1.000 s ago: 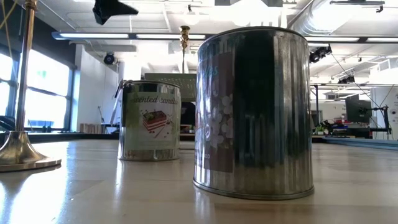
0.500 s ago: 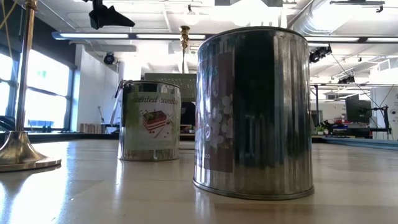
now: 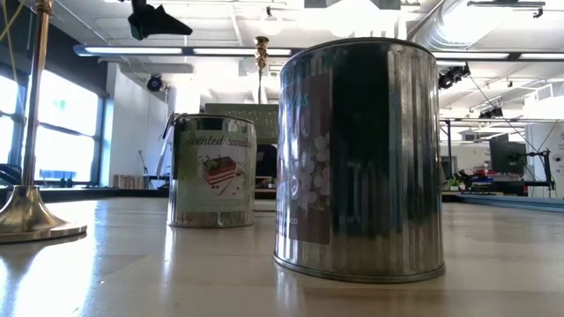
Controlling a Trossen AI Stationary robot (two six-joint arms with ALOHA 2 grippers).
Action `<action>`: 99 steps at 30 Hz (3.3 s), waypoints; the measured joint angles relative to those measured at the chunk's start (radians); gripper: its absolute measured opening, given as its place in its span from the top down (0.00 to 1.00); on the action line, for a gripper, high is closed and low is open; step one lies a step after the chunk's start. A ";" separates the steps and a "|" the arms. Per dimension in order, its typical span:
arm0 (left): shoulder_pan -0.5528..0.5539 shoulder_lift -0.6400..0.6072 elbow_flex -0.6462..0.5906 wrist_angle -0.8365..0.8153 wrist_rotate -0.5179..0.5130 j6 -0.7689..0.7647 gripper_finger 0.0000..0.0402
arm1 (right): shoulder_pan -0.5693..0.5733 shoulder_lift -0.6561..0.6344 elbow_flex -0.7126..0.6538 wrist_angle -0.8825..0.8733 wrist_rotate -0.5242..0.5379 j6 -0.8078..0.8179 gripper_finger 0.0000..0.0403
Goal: Pick & Place candle stick holders
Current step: Put the green scented candle on the shelf aligned with the other green scented candle
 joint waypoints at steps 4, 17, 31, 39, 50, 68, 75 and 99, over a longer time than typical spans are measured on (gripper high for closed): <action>0.000 0.023 0.000 0.019 0.115 -0.042 0.00 | 0.000 0.000 0.000 0.000 0.008 0.000 0.24; -0.140 0.207 0.041 0.152 0.339 -0.076 0.01 | 0.000 0.000 0.000 0.002 -0.005 0.011 0.24; -0.254 0.636 0.572 -0.526 0.096 -0.235 0.01 | 0.000 0.015 0.000 0.030 -0.069 0.020 0.24; -0.253 0.823 0.682 -0.731 0.096 -0.282 0.01 | 0.001 0.056 0.000 0.030 -0.109 0.060 0.24; -0.254 0.919 0.683 -0.707 0.122 -0.253 0.01 | 0.000 0.111 0.000 0.197 -0.095 -0.014 0.24; -0.253 0.937 0.683 -0.681 0.177 -0.202 0.01 | 0.000 0.141 0.000 0.375 -0.113 -0.017 0.24; -0.253 0.937 0.683 -0.673 0.178 -0.229 0.01 | 0.000 0.190 0.000 0.385 -0.123 0.012 0.24; -0.301 1.031 0.682 -0.630 0.125 -0.275 0.01 | 0.000 0.219 0.000 0.500 -0.148 0.016 0.24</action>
